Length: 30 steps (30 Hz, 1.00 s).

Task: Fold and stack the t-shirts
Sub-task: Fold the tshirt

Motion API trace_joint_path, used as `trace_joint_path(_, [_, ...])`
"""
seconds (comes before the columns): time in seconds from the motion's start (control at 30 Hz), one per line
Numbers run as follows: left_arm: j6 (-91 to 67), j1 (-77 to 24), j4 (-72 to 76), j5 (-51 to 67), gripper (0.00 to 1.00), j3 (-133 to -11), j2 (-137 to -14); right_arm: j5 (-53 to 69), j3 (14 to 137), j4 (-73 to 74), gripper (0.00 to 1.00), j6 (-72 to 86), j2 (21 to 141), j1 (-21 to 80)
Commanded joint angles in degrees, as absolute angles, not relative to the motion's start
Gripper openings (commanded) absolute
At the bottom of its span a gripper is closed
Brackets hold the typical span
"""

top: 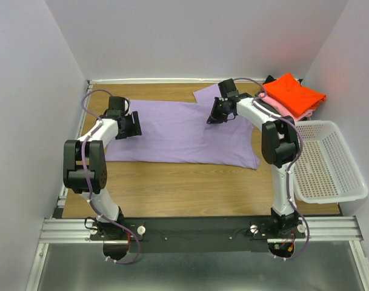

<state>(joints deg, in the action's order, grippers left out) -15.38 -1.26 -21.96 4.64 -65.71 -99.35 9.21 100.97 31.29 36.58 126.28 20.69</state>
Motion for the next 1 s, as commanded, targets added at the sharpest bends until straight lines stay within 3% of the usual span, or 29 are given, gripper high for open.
trace_joint_path(0.0, [-14.33, -1.58, -21.62, 5.89, 0.75, -65.65, -100.63, 10.9, 104.76, 32.43, 0.29, 36.65, 129.81, 21.27])
trace_joint_path(0.13, [-14.24, -1.58, -21.71, 5.89, 0.75, -65.74, -100.81, 12.83, 108.01, 32.52, 0.47, 35.95, 130.69, 21.44])
trace_joint_path(0.43, [-14.24, -1.58, -21.27, 4.92, 0.75, -65.83, -101.34, 6.6, 106.55, 32.61, 0.65, 34.89, 122.27, 21.18])
trace_joint_path(0.77, [-15.64, -1.58, -19.25, 5.27, 0.75, -63.64, -103.8, 1.94, 84.05, 32.34, 0.66, 34.72, 112.34, 21.18])
trace_joint_path(0.97, [-15.38, -1.58, -18.28, 5.71, 0.75, -60.82, -104.24, -1.58, 78.23, 31.91, 0.66, 33.49, 110.57, 21.18])
